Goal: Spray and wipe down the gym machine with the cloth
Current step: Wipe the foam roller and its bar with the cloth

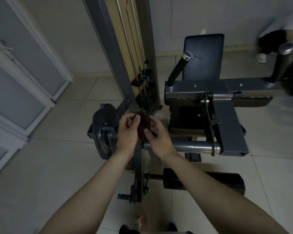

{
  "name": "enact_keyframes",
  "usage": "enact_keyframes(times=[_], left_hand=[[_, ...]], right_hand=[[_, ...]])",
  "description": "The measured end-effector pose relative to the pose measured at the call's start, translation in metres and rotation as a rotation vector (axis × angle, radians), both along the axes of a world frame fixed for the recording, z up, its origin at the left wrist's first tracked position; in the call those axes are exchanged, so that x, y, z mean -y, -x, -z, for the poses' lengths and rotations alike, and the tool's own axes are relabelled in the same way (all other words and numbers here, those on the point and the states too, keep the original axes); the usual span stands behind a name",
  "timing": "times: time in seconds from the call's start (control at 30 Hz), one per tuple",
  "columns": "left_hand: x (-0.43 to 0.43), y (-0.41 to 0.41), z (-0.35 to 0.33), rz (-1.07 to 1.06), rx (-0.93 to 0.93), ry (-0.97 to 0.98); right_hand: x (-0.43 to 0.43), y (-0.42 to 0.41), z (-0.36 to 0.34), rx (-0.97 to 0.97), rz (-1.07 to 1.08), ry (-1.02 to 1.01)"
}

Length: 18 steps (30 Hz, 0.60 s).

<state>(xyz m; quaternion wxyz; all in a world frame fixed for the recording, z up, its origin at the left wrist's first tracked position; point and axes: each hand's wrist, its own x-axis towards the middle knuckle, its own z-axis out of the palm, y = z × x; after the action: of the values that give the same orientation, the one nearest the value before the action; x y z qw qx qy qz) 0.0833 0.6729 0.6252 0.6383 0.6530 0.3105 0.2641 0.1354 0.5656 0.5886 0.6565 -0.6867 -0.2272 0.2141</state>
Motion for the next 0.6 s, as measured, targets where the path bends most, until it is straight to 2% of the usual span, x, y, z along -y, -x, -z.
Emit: enact_keyframes(times=[0.2, 0.3, 0.37, 0.43, 0.5, 0.53, 0.6], left_hand=[[-0.029, 0.004, 0.007, -0.151, 0.030, 0.530], [-0.054, 0.009, 0.017, -0.141, 0.010, 0.646], [-0.070, 0.012, 0.021, -0.113, -0.004, 0.683], [-0.090, 0.012, 0.024, -0.055, 0.011, 0.684], [-0.103, 0.008, 0.026, -0.031, -0.048, 0.612], [-0.115, 0.005, 0.030, -0.016, -0.113, 0.508], [-0.141, -0.002, 0.043, 0.074, -0.305, 0.125]], right_hand=[[-0.025, -0.001, -0.015, -0.468, 0.206, -0.134], [-0.044, 0.000, -0.020, -0.748, 0.180, -0.296], [-0.059, 0.004, -0.021, -0.840, 0.074, -0.331], [-0.083, 0.011, -0.020, -0.828, -0.068, -0.283], [-0.107, 0.013, -0.014, -0.740, -0.114, -0.188], [-0.122, 0.011, -0.009, -0.706, -0.084, -0.135], [-0.145, 0.003, -0.003, -0.678, 0.015, -0.040]])
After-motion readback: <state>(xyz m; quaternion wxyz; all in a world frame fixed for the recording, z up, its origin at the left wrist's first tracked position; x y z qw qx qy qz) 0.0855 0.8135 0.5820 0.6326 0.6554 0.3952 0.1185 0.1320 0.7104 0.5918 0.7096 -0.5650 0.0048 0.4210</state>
